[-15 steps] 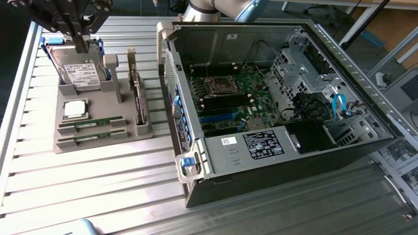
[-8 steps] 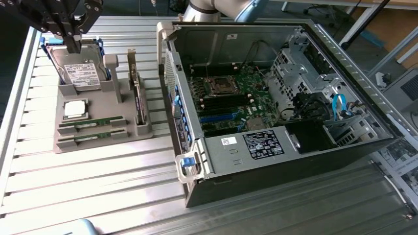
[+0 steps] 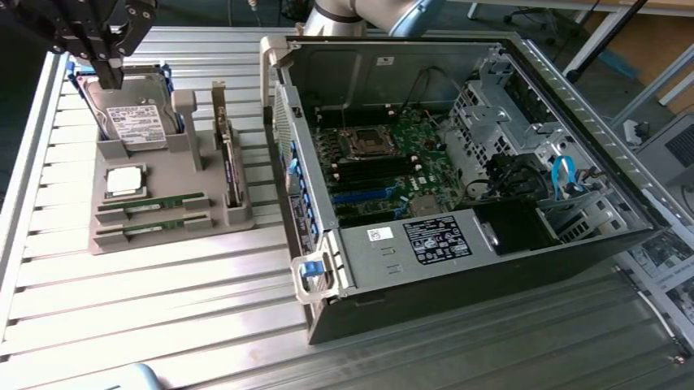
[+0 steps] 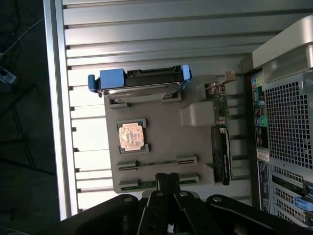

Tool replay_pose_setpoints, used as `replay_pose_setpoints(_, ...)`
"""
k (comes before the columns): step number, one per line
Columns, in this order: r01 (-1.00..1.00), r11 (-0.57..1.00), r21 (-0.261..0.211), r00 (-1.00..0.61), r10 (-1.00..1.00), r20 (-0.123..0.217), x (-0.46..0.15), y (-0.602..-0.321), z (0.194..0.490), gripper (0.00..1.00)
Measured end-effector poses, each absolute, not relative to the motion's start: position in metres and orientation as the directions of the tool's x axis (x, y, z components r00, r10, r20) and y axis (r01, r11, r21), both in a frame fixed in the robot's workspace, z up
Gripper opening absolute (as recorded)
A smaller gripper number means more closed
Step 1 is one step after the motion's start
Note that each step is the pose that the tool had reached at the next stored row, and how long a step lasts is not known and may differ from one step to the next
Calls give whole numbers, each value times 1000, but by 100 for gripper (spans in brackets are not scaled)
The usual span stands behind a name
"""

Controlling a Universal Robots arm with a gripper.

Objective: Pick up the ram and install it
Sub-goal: 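Reach for the ram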

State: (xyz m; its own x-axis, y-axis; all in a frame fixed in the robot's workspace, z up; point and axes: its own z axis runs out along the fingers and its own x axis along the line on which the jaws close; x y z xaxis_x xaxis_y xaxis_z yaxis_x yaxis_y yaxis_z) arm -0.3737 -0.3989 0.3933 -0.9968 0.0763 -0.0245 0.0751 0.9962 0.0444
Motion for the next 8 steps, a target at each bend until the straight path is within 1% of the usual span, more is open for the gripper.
replay_pose_setpoints(8, 75, 996, 44, -997, 76, -24, -385, -399, 393, 11)
